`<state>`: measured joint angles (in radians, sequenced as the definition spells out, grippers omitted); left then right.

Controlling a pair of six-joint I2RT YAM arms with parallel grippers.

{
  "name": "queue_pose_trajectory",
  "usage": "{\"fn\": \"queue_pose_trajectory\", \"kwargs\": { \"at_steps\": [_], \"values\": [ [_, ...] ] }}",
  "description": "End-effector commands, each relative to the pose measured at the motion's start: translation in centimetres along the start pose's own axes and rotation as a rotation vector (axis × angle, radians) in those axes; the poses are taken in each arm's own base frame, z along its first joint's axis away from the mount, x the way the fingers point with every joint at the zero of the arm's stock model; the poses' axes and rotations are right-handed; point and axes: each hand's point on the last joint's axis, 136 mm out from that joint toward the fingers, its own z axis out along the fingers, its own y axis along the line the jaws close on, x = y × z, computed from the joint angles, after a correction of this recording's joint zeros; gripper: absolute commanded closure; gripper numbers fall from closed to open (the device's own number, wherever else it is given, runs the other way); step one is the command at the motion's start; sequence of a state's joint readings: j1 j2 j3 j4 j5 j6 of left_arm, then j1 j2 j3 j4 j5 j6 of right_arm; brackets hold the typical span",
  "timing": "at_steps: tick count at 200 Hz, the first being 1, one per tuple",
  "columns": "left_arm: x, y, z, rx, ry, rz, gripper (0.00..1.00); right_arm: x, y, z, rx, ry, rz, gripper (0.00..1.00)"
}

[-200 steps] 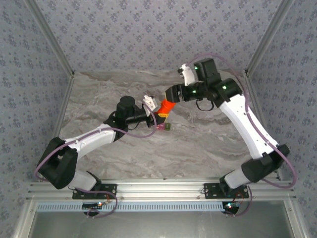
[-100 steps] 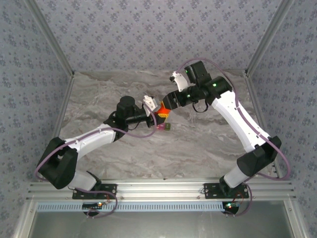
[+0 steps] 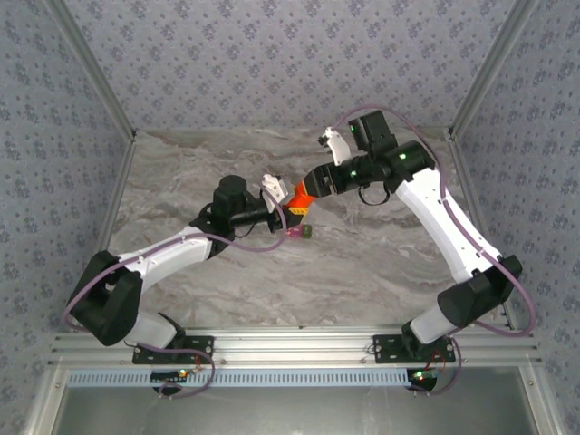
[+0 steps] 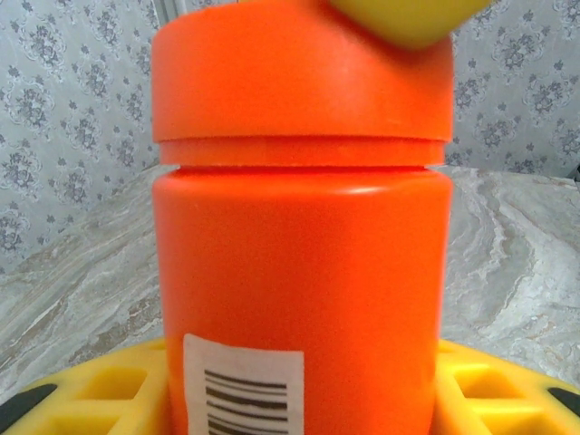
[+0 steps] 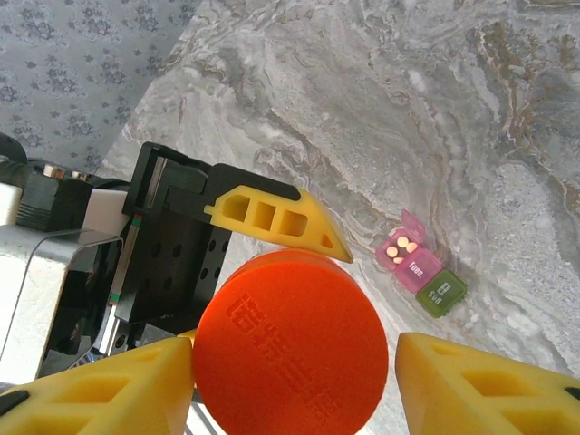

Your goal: Sort the pills into containers

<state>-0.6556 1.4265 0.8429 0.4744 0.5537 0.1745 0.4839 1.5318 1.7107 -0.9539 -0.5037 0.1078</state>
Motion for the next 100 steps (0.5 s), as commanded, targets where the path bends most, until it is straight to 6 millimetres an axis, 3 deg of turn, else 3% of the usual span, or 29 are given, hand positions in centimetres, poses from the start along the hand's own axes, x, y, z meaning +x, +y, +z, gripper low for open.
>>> {"fn": "queue_pose_trajectory", "kwargs": {
  "at_steps": [1, 23, 57, 88, 100],
  "values": [
    [-3.9, -0.2, -0.5, 0.011, -0.1, 0.076, 1.0, 0.6, 0.4, -0.3, -0.018, 0.014, 0.01, 0.38],
    [-4.0, -0.2, -0.5, 0.011, -0.102, 0.077, 1.0, 1.0, 0.1, 0.0, -0.001, 0.032, 0.022, 0.39],
    [-4.1, -0.2, -0.5, 0.011, -0.104, 0.077, 1.0, 1.2, -0.5, 1.0, 0.05, 0.049, 0.099, 0.52],
    [-4.0, -0.1, -0.5, 0.008, -0.102, 0.078, 1.0, 1.9, -1.5, 2.8, 0.15, 0.076, 0.309, 0.6],
    [-4.0, -0.1, -0.4, 0.009, -0.101, 0.077, 1.0, 1.8, -1.0, 3.8, 0.139, 0.038, 0.397, 0.59]
  ]
}}
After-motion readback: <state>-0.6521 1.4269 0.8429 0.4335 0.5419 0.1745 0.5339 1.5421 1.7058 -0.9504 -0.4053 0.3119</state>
